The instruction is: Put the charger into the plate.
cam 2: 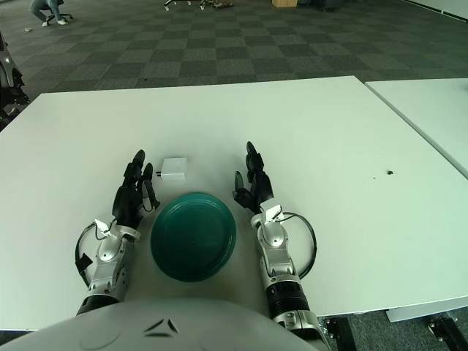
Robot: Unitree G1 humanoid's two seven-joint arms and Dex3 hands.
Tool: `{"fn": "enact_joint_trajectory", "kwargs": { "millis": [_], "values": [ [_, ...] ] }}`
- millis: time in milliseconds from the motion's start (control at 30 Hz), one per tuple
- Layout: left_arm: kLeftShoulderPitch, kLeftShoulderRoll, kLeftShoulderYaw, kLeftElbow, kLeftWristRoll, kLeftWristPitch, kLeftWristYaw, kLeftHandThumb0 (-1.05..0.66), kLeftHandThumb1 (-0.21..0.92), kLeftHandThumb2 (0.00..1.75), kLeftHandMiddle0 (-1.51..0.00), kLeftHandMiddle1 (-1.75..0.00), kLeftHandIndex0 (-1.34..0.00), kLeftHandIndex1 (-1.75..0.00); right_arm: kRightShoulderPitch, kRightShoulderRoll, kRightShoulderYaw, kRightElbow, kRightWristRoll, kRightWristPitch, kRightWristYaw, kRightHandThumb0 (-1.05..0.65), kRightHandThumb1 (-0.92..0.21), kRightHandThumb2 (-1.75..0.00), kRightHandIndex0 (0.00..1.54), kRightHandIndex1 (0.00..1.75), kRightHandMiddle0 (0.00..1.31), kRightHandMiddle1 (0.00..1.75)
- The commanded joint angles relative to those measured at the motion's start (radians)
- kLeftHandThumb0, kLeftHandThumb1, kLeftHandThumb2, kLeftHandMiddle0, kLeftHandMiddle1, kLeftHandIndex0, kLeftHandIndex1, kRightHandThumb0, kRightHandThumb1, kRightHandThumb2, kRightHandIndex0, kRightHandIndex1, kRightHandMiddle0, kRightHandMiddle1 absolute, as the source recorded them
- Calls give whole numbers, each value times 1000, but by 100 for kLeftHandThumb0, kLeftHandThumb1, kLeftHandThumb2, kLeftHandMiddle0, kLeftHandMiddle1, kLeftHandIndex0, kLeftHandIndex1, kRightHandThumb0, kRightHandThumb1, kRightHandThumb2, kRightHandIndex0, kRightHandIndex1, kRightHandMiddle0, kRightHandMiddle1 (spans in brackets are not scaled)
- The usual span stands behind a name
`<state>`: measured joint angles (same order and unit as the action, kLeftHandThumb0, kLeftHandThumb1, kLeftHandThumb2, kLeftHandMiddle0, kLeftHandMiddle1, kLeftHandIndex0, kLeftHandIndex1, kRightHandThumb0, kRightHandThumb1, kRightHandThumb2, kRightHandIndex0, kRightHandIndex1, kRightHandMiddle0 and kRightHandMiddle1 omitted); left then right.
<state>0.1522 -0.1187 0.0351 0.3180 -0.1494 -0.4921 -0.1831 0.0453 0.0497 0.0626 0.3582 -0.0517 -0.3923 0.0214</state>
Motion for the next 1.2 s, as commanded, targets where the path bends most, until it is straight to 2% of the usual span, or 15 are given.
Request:
{"fn": "enact_joint_trajectory", "kwargs": {
  "millis": [0,300,433,500,533,633,700,767,833,1000,1067,1167],
  "values": [
    [122,-71,-3,119,-31,7,14,-85,92,106,-11,0,0,-22,126,-16,-10,161,0,110,-2,-74,-92,-82,0,0,0,12],
    [131,-56,-16,93,14,-52,29,-87,92,105,-12,-1,0,-24,123,-20,-5,155,-5,123,0,-74,-92,-82,0,0,0,12],
    [120,-36,-2,99,124,-141,125,-87,92,104,-13,-1,0,-28,119,-17,-6,151,0,140,2,-75,-92,-82,0,0,0,14],
    [86,0,21,93,248,-183,240,-87,92,103,-13,-1,0,-31,117,-15,-7,151,4,146,2,-75,-92,-82,0,0,0,14],
    [50,35,33,72,353,-185,327,-87,92,102,-13,-1,0,-32,114,-14,-8,154,6,148,2,-75,-92,-82,0,0,0,14],
    [-22,102,41,38,548,-171,497,-87,92,100,-14,-1,0,-37,107,-11,-10,162,9,153,1,-75,-92,-82,0,0,0,15],
    [-93,166,40,50,655,-151,604,-89,92,96,-15,-1,0,-44,99,-8,-11,169,10,156,0,-75,-92,-82,0,0,0,15],
    [-223,244,41,100,728,-102,693,-92,92,90,-16,-2,0,-54,92,-6,-11,181,10,157,-1,-75,-92,-82,0,0,0,15],
    [-295,285,39,140,749,-73,729,-98,92,74,-19,-3,0,-73,87,-4,-11,188,10,157,-1,-75,-92,-82,0,0,0,14],
    [-380,357,11,235,785,-28,766,-103,92,59,-23,-3,0,-92,73,-1,-9,206,10,157,2,-75,-92,-82,0,0,0,13],
    [-412,405,-19,243,805,-20,722,-104,92,57,-24,-4,0,-99,65,3,-7,219,11,153,3,-75,-92,-81,0,0,0,13],
    [-452,470,-72,204,817,-8,588,-105,92,56,-26,-4,0,-111,48,11,-6,238,10,154,-1,-75,-92,-81,0,0,0,14]
  ]
}}
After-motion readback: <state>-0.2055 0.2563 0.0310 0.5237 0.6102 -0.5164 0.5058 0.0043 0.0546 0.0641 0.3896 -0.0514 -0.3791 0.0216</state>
